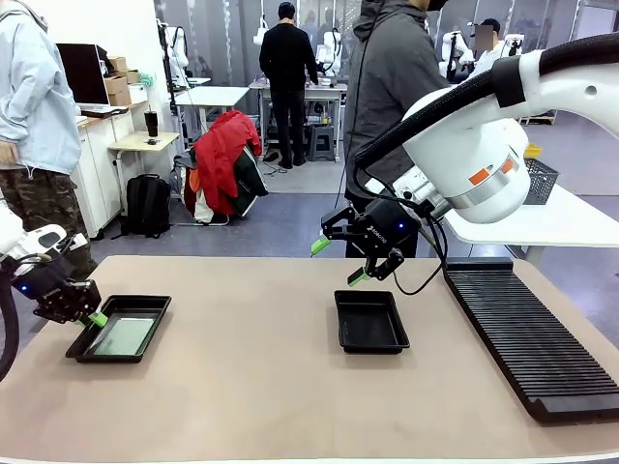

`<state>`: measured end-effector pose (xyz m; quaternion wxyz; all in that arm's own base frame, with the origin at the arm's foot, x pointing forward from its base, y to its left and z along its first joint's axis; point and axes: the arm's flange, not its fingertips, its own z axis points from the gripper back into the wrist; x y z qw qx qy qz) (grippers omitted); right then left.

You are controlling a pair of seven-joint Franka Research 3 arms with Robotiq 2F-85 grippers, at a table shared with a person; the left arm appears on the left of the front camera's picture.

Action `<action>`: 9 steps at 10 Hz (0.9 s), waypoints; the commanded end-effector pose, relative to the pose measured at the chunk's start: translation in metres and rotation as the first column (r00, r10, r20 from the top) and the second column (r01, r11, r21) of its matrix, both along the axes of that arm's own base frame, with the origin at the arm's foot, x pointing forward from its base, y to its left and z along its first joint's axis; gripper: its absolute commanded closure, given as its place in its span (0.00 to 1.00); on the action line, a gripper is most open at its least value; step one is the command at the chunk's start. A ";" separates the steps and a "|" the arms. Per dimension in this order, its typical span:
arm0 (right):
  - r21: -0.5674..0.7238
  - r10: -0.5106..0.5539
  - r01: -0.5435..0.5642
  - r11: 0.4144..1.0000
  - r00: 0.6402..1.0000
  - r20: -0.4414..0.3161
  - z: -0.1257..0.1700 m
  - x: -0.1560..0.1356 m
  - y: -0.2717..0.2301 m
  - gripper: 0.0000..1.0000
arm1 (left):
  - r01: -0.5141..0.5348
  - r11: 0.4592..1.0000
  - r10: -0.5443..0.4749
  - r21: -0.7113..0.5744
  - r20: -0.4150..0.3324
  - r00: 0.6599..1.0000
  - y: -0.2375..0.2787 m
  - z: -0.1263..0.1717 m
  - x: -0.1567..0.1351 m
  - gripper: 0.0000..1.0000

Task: Inspect and transfer BCBs to ESD trays.
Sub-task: Pick up the ESD tray and place it on the left side of the table.

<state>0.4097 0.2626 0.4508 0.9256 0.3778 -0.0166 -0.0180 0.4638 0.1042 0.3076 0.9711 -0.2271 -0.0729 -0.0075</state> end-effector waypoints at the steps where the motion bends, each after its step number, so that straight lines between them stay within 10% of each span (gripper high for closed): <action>1: -0.004 0.002 -0.002 1.000 1.000 0.001 0.000 0.000 0.000 0.00 | -0.012 0.998 0.013 0.063 -0.019 1.000 -0.008 0.011 -0.010 0.42; 5: -0.004 0.002 -0.002 1.000 1.000 0.001 0.000 0.000 0.000 0.00 | -0.007 0.979 0.018 0.203 -0.054 0.998 -0.024 0.039 -0.025 0.05; 9: -0.004 0.002 -0.002 1.000 1.000 0.001 0.000 0.000 0.000 0.00 | 0.010 0.937 0.020 0.350 -0.080 0.997 -0.044 0.079 -0.037 0.00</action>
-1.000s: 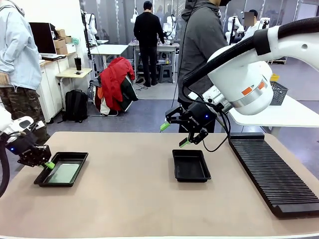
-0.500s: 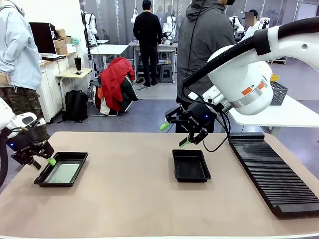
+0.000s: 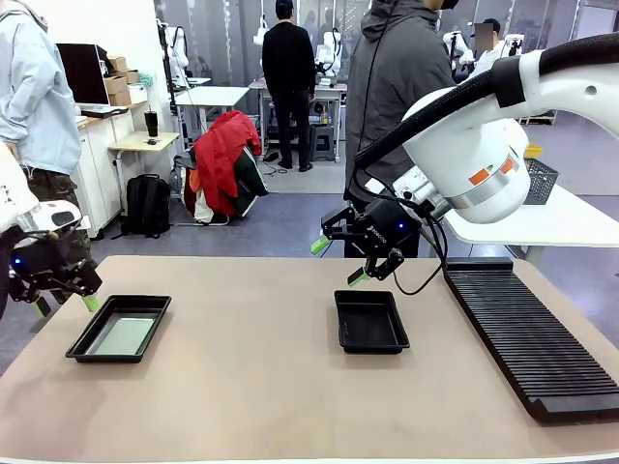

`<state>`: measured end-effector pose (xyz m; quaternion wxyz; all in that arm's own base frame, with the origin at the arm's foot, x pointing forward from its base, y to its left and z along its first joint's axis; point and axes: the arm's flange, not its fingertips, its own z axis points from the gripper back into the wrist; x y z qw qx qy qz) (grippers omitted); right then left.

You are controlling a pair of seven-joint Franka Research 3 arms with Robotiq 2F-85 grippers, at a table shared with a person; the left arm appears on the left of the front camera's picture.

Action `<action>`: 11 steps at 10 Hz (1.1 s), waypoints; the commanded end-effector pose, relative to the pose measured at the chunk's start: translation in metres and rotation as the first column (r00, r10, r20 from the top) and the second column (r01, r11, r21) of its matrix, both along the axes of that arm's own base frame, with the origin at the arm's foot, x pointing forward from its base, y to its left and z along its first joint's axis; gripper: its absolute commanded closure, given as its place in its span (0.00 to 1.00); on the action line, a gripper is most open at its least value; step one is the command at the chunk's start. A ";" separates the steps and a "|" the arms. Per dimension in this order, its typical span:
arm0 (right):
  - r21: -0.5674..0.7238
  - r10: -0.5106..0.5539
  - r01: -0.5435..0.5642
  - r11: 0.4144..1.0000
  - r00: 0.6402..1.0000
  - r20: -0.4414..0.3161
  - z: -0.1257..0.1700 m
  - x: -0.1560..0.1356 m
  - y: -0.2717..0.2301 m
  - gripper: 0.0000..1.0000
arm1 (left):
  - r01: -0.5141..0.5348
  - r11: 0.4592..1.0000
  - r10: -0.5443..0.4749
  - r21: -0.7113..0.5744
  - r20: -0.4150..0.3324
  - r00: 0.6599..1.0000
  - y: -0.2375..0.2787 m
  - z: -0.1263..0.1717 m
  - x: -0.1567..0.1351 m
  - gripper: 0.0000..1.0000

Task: Inspect and transfer BCBs to ESD trays.
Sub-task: Pick up the ESD tray and place it on the left side of the table.

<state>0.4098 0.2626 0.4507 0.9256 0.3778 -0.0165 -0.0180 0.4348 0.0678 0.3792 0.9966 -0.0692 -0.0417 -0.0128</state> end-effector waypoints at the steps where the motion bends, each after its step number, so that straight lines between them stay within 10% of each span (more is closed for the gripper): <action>1: -0.004 0.002 -0.002 1.000 1.000 0.001 0.000 0.000 0.000 0.00 | -0.010 0.998 0.012 0.065 -0.031 0.999 -0.011 0.015 -0.010 0.00; 11: -0.004 0.002 -0.002 1.000 1.000 0.001 0.000 0.000 0.000 0.00 | 0.001 0.996 0.001 0.085 -0.024 1.000 -0.013 0.028 -0.011 0.00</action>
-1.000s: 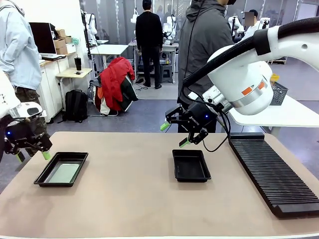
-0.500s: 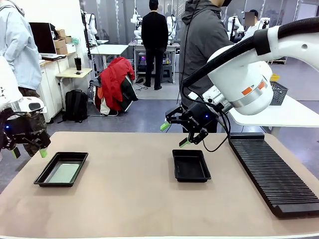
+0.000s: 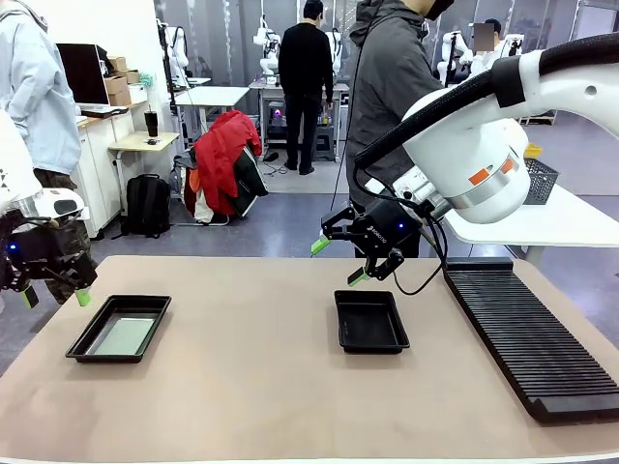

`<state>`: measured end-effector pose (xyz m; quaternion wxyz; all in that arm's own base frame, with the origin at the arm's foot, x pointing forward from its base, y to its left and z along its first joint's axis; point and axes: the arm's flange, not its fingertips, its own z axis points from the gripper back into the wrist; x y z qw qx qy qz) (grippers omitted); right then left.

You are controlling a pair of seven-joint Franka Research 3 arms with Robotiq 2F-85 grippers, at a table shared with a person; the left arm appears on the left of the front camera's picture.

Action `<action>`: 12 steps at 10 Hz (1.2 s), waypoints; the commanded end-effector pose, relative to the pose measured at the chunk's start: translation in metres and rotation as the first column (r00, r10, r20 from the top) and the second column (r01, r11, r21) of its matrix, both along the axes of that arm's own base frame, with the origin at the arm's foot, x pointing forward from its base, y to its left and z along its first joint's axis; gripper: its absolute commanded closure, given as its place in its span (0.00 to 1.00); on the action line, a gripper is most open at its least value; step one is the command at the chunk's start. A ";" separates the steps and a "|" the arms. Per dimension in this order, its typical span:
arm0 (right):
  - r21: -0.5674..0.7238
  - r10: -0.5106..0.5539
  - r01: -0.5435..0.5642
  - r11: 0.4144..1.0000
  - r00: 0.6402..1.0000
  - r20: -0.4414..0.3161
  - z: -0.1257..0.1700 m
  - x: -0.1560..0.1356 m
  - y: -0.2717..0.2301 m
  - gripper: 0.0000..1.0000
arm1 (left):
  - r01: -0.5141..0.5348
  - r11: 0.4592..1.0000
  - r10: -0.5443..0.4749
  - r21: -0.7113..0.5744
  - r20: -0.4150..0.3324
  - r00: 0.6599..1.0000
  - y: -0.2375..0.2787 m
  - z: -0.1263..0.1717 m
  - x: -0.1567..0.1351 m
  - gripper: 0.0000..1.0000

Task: Inspect and transfer BCBs to ESD trays.
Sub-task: Pick up the ESD tray and place it on the left side of the table, then pick up the Blank PCB from the PCB Rack and place it in the right ESD tray.

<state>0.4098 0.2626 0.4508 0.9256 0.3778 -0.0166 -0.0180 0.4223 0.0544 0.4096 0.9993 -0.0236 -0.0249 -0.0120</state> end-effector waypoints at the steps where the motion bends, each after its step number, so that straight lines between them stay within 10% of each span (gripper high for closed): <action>1: -0.004 0.002 -0.002 1.000 1.000 0.001 0.000 0.000 0.000 0.00 | 0.003 1.000 -0.003 -0.006 0.008 1.000 0.000 -0.003 0.001 0.00; 12: -0.004 0.002 -0.002 1.000 1.000 0.001 0.000 0.000 0.000 0.00 | 0.003 1.000 -0.003 -0.006 0.008 1.000 0.000 -0.003 0.001 0.00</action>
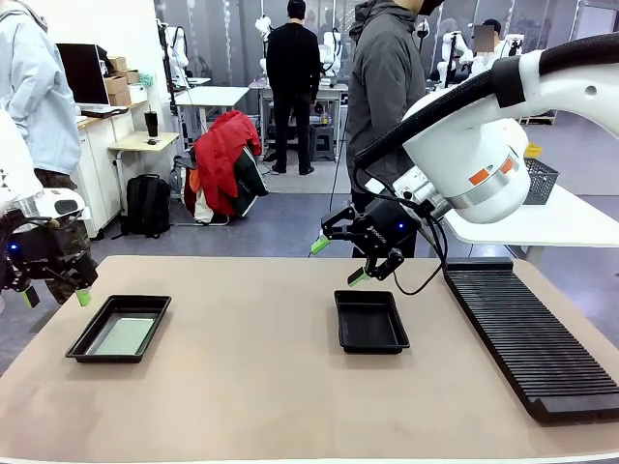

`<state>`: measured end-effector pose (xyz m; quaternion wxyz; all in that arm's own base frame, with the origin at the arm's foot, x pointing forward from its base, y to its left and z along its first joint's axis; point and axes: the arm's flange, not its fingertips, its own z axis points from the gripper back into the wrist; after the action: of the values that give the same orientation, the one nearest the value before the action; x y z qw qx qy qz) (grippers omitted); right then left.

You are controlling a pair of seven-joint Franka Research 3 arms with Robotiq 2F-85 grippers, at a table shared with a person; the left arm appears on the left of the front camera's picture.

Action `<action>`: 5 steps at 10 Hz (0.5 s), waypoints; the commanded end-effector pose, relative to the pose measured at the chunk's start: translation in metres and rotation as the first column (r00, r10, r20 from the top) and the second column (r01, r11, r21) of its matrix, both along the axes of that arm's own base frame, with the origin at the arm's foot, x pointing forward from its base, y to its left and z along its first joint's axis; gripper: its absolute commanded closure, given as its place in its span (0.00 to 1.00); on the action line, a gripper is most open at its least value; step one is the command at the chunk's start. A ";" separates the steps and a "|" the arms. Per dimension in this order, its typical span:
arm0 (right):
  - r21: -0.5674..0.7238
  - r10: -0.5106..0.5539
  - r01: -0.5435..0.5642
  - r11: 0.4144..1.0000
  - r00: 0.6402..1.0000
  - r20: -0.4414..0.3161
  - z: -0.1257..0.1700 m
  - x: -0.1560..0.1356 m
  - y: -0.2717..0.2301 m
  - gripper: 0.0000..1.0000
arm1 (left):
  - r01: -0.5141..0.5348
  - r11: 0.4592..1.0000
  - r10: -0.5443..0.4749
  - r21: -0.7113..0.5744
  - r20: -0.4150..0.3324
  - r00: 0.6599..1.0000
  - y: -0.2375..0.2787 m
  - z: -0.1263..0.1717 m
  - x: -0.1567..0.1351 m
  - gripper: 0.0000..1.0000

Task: Inspect and transfer BCBs to ESD trays.
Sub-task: Pick up the Blank PCB from the PCB Rack and place it in the right ESD tray.

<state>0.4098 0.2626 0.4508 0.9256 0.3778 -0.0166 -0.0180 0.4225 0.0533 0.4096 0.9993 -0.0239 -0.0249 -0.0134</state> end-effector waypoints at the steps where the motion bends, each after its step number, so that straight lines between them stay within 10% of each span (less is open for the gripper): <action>1: -0.004 0.002 -0.002 1.000 1.000 0.001 0.000 0.000 0.000 0.00 | 0.000 1.000 0.000 -0.006 0.008 1.000 0.001 -0.003 0.001 0.00; 5: -0.004 0.002 -0.002 1.000 1.000 0.001 0.000 0.000 0.000 0.00 | 0.000 1.000 0.000 -0.006 0.008 1.000 0.001 -0.003 0.001 0.00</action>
<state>0.4098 0.2626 0.4508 0.9256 0.3778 -0.0166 -0.0180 0.4225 0.0530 0.4096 0.9993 -0.0240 -0.0249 -0.0137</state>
